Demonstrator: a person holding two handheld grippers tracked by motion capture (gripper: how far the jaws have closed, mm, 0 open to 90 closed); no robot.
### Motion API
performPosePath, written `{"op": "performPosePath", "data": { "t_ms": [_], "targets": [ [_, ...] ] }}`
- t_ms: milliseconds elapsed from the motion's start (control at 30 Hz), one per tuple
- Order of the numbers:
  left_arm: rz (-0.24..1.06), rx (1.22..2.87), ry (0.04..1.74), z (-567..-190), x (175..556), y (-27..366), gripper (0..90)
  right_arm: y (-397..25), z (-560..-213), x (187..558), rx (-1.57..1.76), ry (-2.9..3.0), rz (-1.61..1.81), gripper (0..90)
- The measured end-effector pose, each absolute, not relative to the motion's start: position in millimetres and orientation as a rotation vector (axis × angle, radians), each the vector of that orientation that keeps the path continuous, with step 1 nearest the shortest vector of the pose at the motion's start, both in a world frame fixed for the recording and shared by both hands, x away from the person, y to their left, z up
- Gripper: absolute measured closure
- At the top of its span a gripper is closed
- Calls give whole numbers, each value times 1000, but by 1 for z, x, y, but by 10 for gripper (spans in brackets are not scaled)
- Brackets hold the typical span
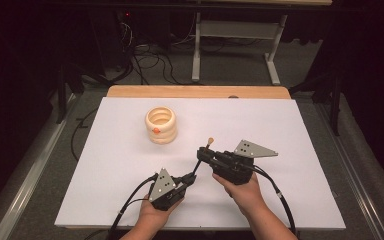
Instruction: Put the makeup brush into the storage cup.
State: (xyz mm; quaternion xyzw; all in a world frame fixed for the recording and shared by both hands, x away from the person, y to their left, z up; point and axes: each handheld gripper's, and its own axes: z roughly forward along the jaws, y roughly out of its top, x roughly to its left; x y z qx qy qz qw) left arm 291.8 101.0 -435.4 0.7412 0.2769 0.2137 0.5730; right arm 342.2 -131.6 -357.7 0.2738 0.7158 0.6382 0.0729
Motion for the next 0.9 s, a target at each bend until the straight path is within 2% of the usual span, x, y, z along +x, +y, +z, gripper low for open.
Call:
{"op": "performPosePath", "data": {
  "t_ms": [400,467,667,900],
  "targets": [
    [503,1758,645,-434,293,100,846,-131,-357,341,805,2176,1955,859],
    [495,1758,641,-434,293,100,812,-131,-357,341,800,2174,1944,860],
    [487,1757,644,-430,294,100,631,-131,-357,340,794,2168,1925,860],
    [498,1735,645,-422,294,104,602,-126,-361,338,754,2206,1880,860]
  ]
}}
